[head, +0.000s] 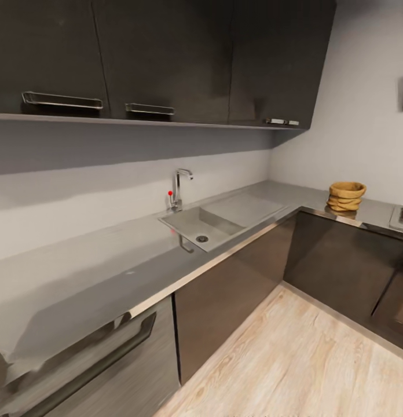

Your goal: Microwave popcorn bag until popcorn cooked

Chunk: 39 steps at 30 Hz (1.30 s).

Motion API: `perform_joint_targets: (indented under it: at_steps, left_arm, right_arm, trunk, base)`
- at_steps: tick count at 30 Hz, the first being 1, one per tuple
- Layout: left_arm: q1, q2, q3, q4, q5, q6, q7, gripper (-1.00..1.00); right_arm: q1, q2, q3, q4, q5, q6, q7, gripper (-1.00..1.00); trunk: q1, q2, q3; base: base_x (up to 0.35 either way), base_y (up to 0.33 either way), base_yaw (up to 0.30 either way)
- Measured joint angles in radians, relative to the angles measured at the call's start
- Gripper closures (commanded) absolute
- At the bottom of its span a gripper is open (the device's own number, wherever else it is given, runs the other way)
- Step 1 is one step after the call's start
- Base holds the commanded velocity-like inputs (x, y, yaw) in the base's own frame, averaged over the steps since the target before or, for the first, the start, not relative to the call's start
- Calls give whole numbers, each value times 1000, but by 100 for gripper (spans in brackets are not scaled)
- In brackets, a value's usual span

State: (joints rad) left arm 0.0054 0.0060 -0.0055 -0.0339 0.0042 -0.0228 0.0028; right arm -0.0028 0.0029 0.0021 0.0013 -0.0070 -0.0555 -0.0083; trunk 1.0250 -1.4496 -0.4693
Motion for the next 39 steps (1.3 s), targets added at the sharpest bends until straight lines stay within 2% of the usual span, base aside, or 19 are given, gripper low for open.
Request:
perform_joint_targets:
  at_steps: [39]
  left_arm:
    - [0,0,0,0,0,0,0,-100]
  right_arm:
    - [0,0,0,0,0,0,0,-100]
  trunk:
    - [0,0,0]
  base:
    - [0,0,-286]
